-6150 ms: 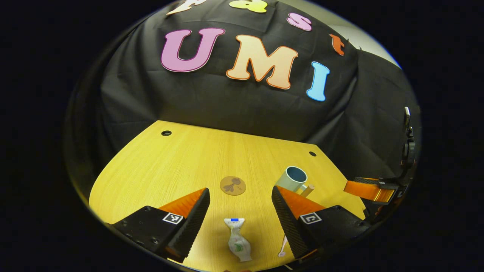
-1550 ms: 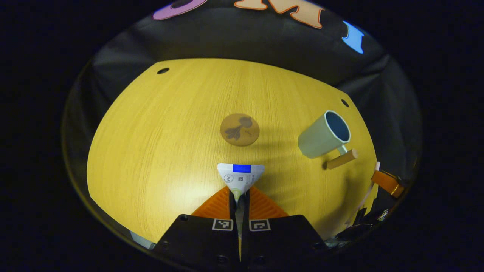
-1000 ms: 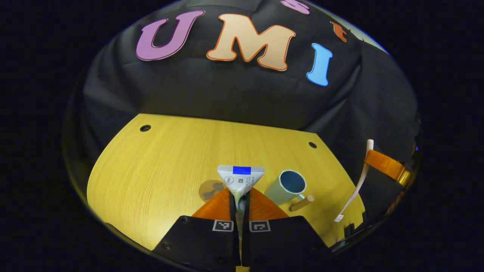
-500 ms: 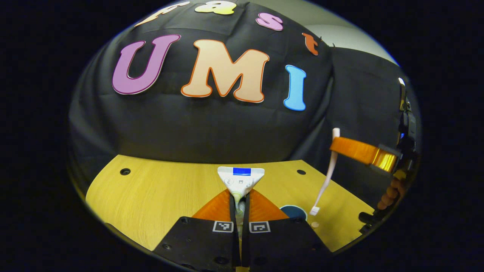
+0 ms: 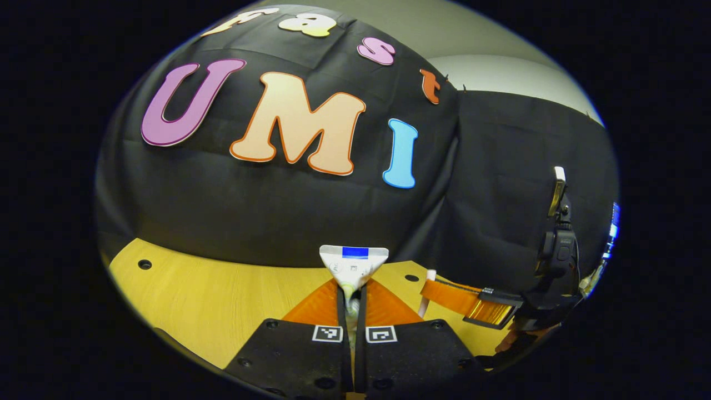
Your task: Put the toothbrush and toothpaste on the desktop into the cup, then pick up the cup and place it on the coaster on the desktop.
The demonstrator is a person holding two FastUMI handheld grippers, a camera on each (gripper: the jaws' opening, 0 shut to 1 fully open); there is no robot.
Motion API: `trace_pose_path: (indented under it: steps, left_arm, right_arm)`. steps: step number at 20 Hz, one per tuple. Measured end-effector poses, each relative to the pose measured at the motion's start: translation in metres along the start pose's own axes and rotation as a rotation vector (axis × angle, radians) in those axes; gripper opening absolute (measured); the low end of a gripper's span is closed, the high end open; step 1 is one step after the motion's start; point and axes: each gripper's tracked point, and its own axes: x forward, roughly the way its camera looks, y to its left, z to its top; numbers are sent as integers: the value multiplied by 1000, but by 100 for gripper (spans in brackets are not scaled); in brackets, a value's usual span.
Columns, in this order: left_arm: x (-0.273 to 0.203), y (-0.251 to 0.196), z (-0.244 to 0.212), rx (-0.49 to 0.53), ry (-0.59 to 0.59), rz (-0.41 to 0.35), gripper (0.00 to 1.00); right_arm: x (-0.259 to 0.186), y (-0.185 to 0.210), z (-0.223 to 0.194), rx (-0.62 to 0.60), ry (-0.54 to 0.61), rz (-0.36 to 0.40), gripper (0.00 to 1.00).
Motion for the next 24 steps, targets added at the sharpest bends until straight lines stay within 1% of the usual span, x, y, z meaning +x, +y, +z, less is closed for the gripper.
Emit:
trace_pose_path:
  steps: [1, 2, 5, 6, 11, 13, 14, 16, 17, 18, 20, 22, 23, 24]
  left_arm:
    - [3, -4, 1, -1, -4, -9, 1]
    - [5, -8, 3, -2, -13, -22, 0]
    - [16, -24, 3, 0, -31, -66, 1]
    - [19, -31, -1, 3, -25, -83, 0]
    - [35, -56, -38, 22, 24, -149, 0]
    - [36, -62, -54, 56, 57, -164, 1]
    - [38, -63, -63, 74, 68, -170, 2]
    - [37, -68, -75, 92, 94, -192, 4]
    - [34, -68, -84, 102, 123, -194, 7]
    - [31, -68, -83, 107, 115, -196, 11]
    - [28, -68, -75, 105, 98, -194, 23]
    - [22, -66, -64, 109, 69, -184, 62]
    - [20, -62, -57, 113, 58, -166, 82]
    - [18, -58, -50, 112, 47, -152, 91]
  right_arm:
    - [-4, -4, 3, 15, -7, -13, 22]
    - [-7, -10, 9, 20, -24, -25, 21]
    - [-24, -37, 18, -6, -44, -97, 100]
    - [-31, -47, 23, -20, -46, -120, 97]
    - [-63, -89, 27, -40, -41, -219, 97]
    - [-74, -97, 28, -29, -39, -233, 97]
    - [-78, -99, 28, -23, -41, -236, 97]
    - [-83, -101, 28, -21, -43, -241, 97]
    - [-84, -102, 28, -26, -43, -244, 97]
    - [-84, -102, 25, -32, -37, -247, 97]
    - [-85, -100, 21, -38, -19, -240, 97]
    - [-85, -98, 17, -42, -1, -235, 97]
    - [-85, -96, 16, -45, 6, -231, 97]
    - [-85, -94, 16, -49, 12, -225, 96]
